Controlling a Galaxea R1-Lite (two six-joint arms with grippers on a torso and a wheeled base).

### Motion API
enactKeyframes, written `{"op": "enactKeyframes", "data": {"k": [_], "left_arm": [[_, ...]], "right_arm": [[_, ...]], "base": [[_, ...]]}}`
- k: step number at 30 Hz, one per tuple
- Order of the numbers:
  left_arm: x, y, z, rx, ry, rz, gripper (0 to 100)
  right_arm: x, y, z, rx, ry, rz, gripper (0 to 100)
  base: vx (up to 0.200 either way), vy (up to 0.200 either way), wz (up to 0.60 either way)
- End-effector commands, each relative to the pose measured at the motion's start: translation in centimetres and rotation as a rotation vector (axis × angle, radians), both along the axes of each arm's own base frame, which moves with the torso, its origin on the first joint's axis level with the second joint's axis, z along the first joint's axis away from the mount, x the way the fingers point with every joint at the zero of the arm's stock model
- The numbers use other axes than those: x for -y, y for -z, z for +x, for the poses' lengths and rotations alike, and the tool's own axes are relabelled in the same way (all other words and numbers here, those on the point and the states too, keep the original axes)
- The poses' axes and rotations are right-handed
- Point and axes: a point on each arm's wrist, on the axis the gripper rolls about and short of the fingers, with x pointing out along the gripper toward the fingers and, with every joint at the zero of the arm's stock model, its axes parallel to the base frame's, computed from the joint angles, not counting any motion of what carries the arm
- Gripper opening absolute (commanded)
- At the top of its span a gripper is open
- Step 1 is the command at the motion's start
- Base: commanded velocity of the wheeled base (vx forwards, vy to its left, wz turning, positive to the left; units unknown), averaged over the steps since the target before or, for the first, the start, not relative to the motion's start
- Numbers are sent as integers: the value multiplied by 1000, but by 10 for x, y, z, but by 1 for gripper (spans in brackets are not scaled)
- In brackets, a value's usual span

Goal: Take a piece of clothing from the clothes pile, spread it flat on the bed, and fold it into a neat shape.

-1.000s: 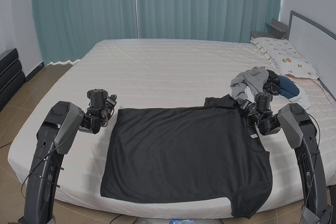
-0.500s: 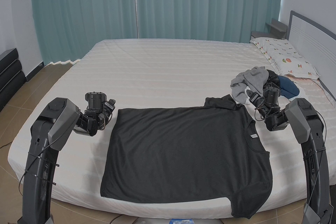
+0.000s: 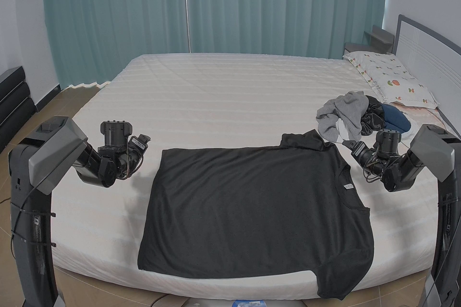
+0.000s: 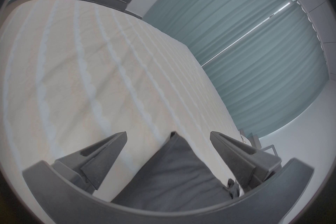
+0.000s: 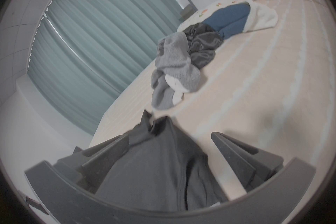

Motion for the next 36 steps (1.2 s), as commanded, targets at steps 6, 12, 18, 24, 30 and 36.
{"op": "enactKeyframes", "data": {"k": [6, 12, 18, 24, 30, 36], "left_arm": [[15, -31, -145, -193, 211, -92, 100], [19, -19, -173, -230, 215, -144, 100], [18, -5, -183, -231, 237, -159, 100], [18, 5, -184, -253, 239, -156, 100], [18, 4, -183, -241, 236, -161, 100], [19, 2, -182, -236, 239, -176, 100]], "right_arm": [[-11, -49, -150, -103, -222, 131, 100], [-14, -36, -177, -153, -293, 179, 100], [-14, -31, -189, -182, -294, 197, 100], [-10, -26, -190, -200, -294, 216, 100], [-11, -25, -191, -208, -301, 216, 100], [-13, -25, -193, -209, -308, 210, 100]], "base": [[0, 0, 0], [-33, 0, 0], [-200, 0, 0], [-167, 0, 0], [0, 0, 0], [0, -33, 0]]}}
